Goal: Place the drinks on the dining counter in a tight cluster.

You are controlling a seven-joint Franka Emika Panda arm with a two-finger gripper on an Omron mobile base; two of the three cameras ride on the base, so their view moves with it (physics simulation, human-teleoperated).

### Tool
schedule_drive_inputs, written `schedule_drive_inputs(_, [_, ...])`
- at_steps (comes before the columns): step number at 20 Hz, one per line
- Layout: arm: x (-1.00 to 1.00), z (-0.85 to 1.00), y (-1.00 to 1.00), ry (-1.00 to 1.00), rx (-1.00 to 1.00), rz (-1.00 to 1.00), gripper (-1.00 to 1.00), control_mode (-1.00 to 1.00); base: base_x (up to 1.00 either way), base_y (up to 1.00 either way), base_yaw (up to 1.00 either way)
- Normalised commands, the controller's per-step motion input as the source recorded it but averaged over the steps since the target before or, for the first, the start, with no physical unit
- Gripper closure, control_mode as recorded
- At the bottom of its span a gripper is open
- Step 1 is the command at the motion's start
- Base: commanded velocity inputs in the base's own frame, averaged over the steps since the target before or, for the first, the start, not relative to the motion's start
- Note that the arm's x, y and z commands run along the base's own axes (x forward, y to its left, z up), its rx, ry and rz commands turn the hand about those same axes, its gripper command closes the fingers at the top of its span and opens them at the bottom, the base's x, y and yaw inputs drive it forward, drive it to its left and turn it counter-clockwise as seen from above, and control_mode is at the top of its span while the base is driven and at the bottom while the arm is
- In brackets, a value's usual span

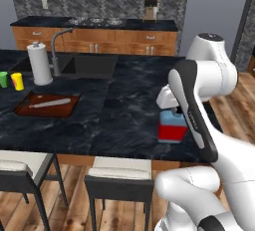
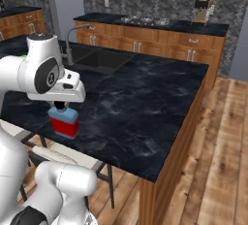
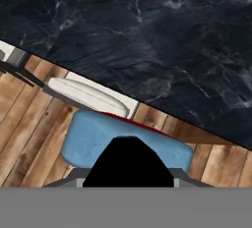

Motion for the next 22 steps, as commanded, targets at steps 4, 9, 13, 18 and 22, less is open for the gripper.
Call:
schedule_drive_inputs(4, [0.00, 0.00, 0.00, 0.00, 0.00, 0.00, 1.00, 1.00, 0.00, 0.00, 0.00])
schedule_drive_inputs(9, [0.18, 0.00, 0.09, 0.01, 0.00, 0.00, 1.00, -1.00, 0.13, 0.07, -0.01])
schedule_drive_inputs(13, [1.00, 0.00, 0.37, 0.03, 0.00, 0.00, 1.00, -1.00, 0.00, 0.00, 0.00])
schedule_drive_inputs(18, [1.00, 0.00, 0.25, 0.03, 0.00, 0.00, 1.00, -1.00, 0.00, 0.00, 0.00])
schedule_drive_inputs(22, [0.82, -0.49, 0.00, -0.06, -0.06, -0.01, 1.00, -1.00, 0.00, 0.00, 0.00])
